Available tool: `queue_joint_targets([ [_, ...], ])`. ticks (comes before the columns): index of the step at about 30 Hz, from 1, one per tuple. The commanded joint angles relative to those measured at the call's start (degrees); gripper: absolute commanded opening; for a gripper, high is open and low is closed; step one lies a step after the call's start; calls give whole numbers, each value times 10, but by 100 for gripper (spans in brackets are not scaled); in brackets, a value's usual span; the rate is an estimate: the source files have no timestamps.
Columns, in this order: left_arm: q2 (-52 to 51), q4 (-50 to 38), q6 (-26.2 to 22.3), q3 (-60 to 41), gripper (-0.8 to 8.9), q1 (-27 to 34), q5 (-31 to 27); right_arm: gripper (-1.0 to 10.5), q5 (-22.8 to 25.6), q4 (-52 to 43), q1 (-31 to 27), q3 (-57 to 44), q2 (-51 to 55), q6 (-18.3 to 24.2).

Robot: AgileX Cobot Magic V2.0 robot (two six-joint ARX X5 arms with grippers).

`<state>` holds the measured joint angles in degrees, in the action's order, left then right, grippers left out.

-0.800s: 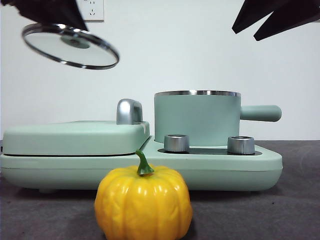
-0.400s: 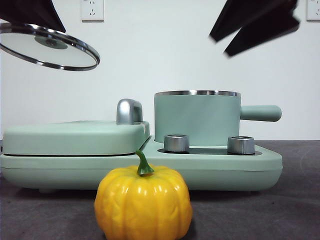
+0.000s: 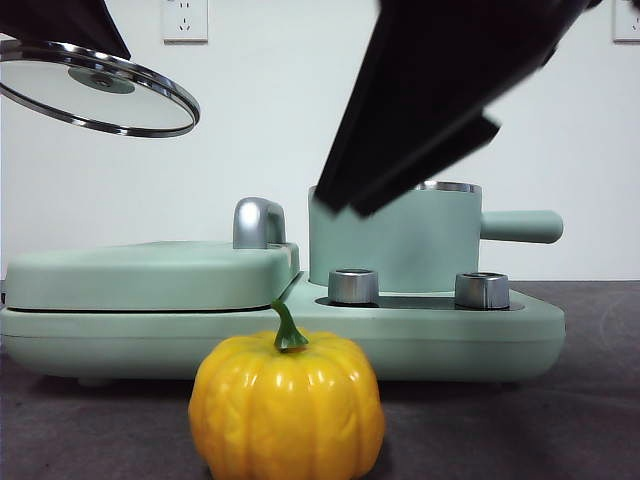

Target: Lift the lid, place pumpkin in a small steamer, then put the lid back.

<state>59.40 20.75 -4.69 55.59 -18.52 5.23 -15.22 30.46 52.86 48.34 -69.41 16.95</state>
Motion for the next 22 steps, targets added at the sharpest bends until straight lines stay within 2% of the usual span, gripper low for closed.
queue_joint_targets([
  [1,-2,-19,5,9,10,-2,1,425,8,-14,13,10,-30,3],
  [13,-2,-26,5,9,10,-2,1,489,1,-60,16,10,-101,0],
  [22,-2,-26,5,9,10,-2,1,488,-14,-65,19,10,-153,0],
])
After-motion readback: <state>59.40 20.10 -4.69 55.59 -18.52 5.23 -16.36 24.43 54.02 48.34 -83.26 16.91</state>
